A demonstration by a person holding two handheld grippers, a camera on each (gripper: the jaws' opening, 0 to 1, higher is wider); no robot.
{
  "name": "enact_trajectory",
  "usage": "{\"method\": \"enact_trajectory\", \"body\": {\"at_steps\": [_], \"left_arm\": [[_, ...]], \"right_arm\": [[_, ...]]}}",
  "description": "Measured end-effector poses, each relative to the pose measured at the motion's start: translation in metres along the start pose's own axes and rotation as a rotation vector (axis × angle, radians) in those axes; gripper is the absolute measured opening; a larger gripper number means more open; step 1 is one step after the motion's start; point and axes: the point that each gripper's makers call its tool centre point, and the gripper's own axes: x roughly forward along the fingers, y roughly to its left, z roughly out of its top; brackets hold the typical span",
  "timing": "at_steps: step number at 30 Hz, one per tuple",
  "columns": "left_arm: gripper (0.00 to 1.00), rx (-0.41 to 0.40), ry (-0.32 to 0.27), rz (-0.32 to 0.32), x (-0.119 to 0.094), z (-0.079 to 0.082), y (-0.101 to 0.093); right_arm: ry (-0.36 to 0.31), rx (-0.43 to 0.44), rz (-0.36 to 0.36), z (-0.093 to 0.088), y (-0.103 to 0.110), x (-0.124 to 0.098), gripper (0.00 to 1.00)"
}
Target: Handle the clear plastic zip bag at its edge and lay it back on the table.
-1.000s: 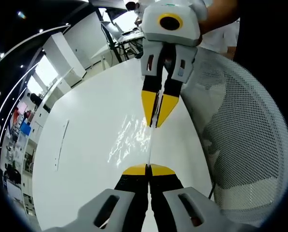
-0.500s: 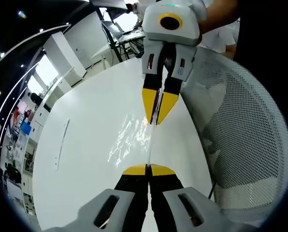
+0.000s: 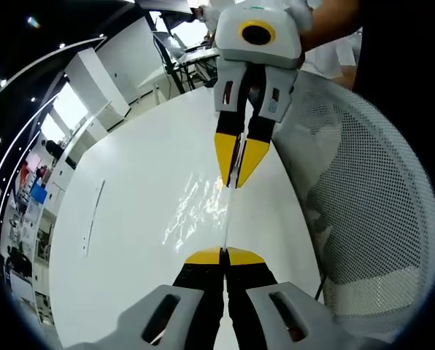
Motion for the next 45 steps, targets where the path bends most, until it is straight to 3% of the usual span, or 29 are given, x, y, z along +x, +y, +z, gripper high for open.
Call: {"method": "enact_trajectory", "body": {"at_steps": [45], "left_arm": [[0.0,-0.01,0.0,0.008,-0.0025,-0.0042,0.0011]], "right_arm": [[0.0,-0.003,0.0,-0.0002,0.0027,-0.001,0.0]]}}
